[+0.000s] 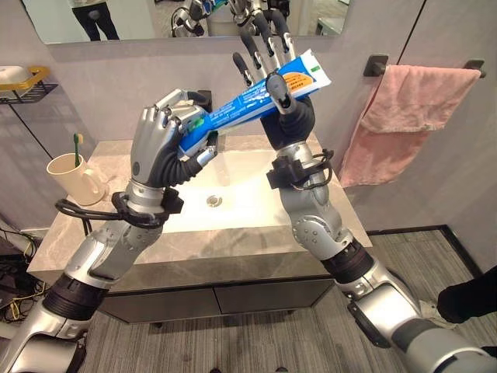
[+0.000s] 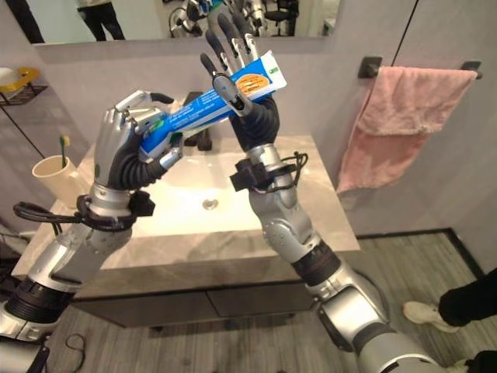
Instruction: Put brush and paste in cup on sink, flatten towel.
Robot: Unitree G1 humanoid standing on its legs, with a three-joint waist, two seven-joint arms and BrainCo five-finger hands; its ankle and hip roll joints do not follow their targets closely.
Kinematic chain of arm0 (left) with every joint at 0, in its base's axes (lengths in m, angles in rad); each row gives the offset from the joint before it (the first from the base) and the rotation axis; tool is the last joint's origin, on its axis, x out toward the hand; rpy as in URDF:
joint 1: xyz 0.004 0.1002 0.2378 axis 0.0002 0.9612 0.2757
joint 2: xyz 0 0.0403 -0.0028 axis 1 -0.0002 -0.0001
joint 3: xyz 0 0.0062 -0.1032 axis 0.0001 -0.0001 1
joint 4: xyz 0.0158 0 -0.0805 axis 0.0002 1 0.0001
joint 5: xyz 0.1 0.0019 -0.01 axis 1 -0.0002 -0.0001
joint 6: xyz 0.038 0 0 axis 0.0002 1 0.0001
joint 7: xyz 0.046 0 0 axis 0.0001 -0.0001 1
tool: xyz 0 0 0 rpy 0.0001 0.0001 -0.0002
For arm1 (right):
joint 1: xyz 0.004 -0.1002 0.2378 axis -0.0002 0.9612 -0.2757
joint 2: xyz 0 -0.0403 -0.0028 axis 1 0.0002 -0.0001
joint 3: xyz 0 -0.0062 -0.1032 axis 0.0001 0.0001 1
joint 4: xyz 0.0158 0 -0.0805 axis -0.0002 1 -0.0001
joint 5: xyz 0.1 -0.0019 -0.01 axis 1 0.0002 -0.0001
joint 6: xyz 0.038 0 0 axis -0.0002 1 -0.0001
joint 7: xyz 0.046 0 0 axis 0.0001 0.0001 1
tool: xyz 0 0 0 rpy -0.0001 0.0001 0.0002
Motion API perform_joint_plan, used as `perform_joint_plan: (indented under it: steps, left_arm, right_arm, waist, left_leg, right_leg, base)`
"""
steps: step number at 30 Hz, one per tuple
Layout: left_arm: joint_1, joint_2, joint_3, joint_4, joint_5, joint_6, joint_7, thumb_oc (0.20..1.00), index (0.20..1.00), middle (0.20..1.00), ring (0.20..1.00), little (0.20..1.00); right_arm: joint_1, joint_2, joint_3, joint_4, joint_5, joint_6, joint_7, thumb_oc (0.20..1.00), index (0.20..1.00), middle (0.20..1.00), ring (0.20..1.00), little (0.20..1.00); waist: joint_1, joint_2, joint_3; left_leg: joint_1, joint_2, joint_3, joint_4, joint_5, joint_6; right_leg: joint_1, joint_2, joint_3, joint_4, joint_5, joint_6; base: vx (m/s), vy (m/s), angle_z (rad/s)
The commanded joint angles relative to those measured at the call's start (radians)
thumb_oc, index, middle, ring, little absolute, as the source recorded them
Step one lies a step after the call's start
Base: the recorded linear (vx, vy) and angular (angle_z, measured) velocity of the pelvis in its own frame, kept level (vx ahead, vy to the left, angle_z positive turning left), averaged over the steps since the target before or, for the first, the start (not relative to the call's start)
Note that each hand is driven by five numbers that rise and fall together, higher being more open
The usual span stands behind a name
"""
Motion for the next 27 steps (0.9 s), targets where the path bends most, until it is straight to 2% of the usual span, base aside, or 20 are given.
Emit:
perform_joint_plan:
  steps: [1,2,3,5,6,7,8,15,16,17,18,19,20,27]
  left_arm:
    - [-0.043,0.020,-0.033,0.010,-0.032,-0.003,0.022,0.200,0.200,0.200,0.200,0.200]
    - [-0.043,0.010,-0.042,0.017,-0.034,-0.001,0.023,0.200,0.200,0.200,0.200,0.200]
    - [-0.042,0.007,-0.043,0.018,-0.035,0.000,0.025,0.200,0.200,0.200,0.200,0.200]
    - [-0.041,0.001,-0.047,0.018,-0.038,0.000,0.026,0.200,0.200,0.200,0.200,0.200]
    - [-0.041,-0.006,-0.049,0.017,-0.040,0.003,0.030,0.200,0.200,0.200,0.200,0.200]
    - [-0.041,-0.008,-0.050,0.020,-0.040,0.003,0.032,0.200,0.200,0.200,0.200,0.200]
    - [-0.041,-0.012,-0.052,0.020,-0.041,0.004,0.035,0.200,0.200,0.200,0.200,0.200]
    - [-0.020,-0.037,-0.033,0.016,-0.054,0.016,0.057,0.200,0.200,0.200,0.200,0.200]
    - [-0.014,-0.041,-0.028,0.013,-0.057,0.019,0.061,0.423,0.423,0.423,0.423,0.423]
    - [-0.013,-0.041,-0.028,0.012,-0.057,0.019,0.060,0.567,0.567,0.567,0.567,0.567]
    - [-0.002,-0.047,-0.023,0.003,-0.062,0.020,0.063,0.655,0.655,0.655,0.655,0.655]
    - [-0.001,-0.047,-0.022,0.002,-0.062,0.020,0.062,0.787,0.787,0.787,0.787,0.787]
    - [0.006,-0.048,-0.016,-0.009,-0.067,0.020,0.063,1.000,1.000,1.000,1.000,1.000]
    - [0.072,-0.058,0.016,-0.053,-0.107,0.011,0.059,1.000,1.000,1.000,1.000,1.000]
  right_arm:
    - [-0.061,0.059,-0.034,-0.074,0.024,-0.076,0.006,1.000,1.000,1.000,1.000,1.000]
    - [-0.055,0.072,-0.027,-0.083,0.038,-0.080,0.011,1.000,1.000,1.000,1.000,1.000]
    - [-0.052,0.076,-0.023,-0.088,0.043,-0.082,0.014,0.925,0.925,0.925,0.925,0.925]
    - [-0.049,0.083,-0.018,-0.095,0.048,-0.082,0.017,0.918,0.918,0.918,0.918,0.918]
    - [-0.040,0.093,0.000,-0.107,0.067,-0.086,0.029,0.573,0.573,0.573,0.573,0.573]
    - [-0.040,0.092,0.004,-0.108,0.068,-0.085,0.030,0.338,0.338,0.338,0.338,0.338]
    - [-0.038,0.090,0.010,-0.113,0.064,-0.084,0.031,0.200,0.200,0.200,0.200,0.200]
    - [-0.003,0.087,0.001,-0.107,0.058,-0.097,-0.013,0.200,0.200,0.200,0.200,0.200]
    - [0.002,0.086,-0.004,-0.104,0.049,-0.100,-0.029,0.200,0.200,0.200,0.200,0.200]
    - [0.003,0.087,-0.003,-0.106,0.047,-0.100,-0.031,0.200,0.200,0.200,0.200,0.200]
    - [0.013,0.088,-0.016,-0.102,0.030,-0.104,-0.060,0.200,0.200,0.200,0.200,0.200]
    - [0.014,0.088,-0.016,-0.104,0.028,-0.104,-0.063,0.200,0.200,0.200,0.200,0.200]
    - [0.017,0.088,-0.026,-0.101,0.019,-0.108,-0.083,0.200,0.200,0.200,0.200,0.200]
    - [0.017,0.111,-0.074,-0.066,-0.042,-0.121,-0.174,0.200,0.200,0.200,0.200,0.200]
  waist:
    - [0.013,-0.060,-0.052]
    - [0.014,-0.059,-0.052]
    - [0.015,-0.059,-0.052]
    - [0.015,-0.058,-0.052]
    - [0.016,-0.058,-0.053]
    - [0.015,-0.058,-0.053]
    - [0.015,-0.058,-0.052]
    - [0.012,-0.059,-0.052]
    - [0.012,-0.060,-0.052]
    - [0.012,-0.059,-0.052]
    - [0.014,-0.059,-0.051]
    - [0.014,-0.059,-0.052]
    - [0.015,-0.059,-0.051]
    - [0.039,-0.060,-0.049]
  left_leg:
    - [-0.023,0.029,-0.025,0.006,0.006,-0.055]
    - [-0.025,0.029,-0.026,0.006,0.007,-0.055]
    - [-0.026,0.028,-0.027,0.006,0.007,-0.055]
    - [-0.026,0.028,-0.027,0.006,0.006,-0.055]
    - [-0.027,0.028,-0.028,0.006,0.006,-0.054]
    - [-0.028,0.028,-0.029,0.006,0.006,-0.054]
    - [-0.028,0.028,-0.029,0.006,0.005,-0.054]
    - [-0.031,0.029,-0.030,0.006,0.005,-0.052]
    - [-0.031,0.028,-0.031,0.006,0.006,-0.051]
    - [-0.031,0.028,-0.031,0.006,0.006,-0.051]
    - [-0.032,0.029,-0.033,0.006,0.006,-0.051]
    - [-0.032,0.029,-0.034,0.006,0.006,-0.051]
    - [-0.033,0.029,-0.034,0.006,0.006,-0.050]
    - [-0.040,0.021,-0.053,0.006,0.007,-0.047]
  right_leg:
    - [0.006,-0.125,-0.010,-0.001,0.031,0.118]
    - [0.006,-0.124,-0.011,-0.001,0.031,0.117]
    - [0.006,-0.124,-0.012,-0.001,0.031,0.116]
    - [0.005,-0.124,-0.011,-0.001,0.031,0.116]
    - [0.003,-0.124,-0.013,-0.001,0.033,0.116]
    - [0.002,-0.124,-0.013,-0.001,0.033,0.116]
    - [0.002,-0.124,-0.013,-0.001,0.033,0.116]
    - [0.000,-0.125,-0.015,-0.001,0.034,0.115]
    - [0.000,-0.125,-0.014,-0.001,0.034,0.115]
    - [0.000,-0.125,-0.014,-0.001,0.034,0.115]
    - [0.000,-0.126,-0.016,-0.001,0.034,0.115]
    - [0.000,-0.126,-0.017,-0.001,0.034,0.115]
    - [0.001,-0.127,-0.019,-0.001,0.034,0.115]
    - [0.009,-0.133,-0.035,-0.001,0.030,0.113]
  base:
    - [0.00,0.000,0.00]
    - [0.00,0.000,0.00]
    - [0.00,0.000,0.00]
    - [0.00,0.000,0.00]
    - [0.00,0.000,0.00]
    - [0.00,0.000,0.00]
    - [0.00,0.000,0.00]
    - [0.00,0.000,0.00]
    - [0.00,0.000,0.00]
    - [0.00,0.000,0.00]
    - [0.00,0.000,0.00]
    - [0.00,0.000,0.00]
    - [0.00,0.000,0.00]
    - [0.00,0.004,0.06]
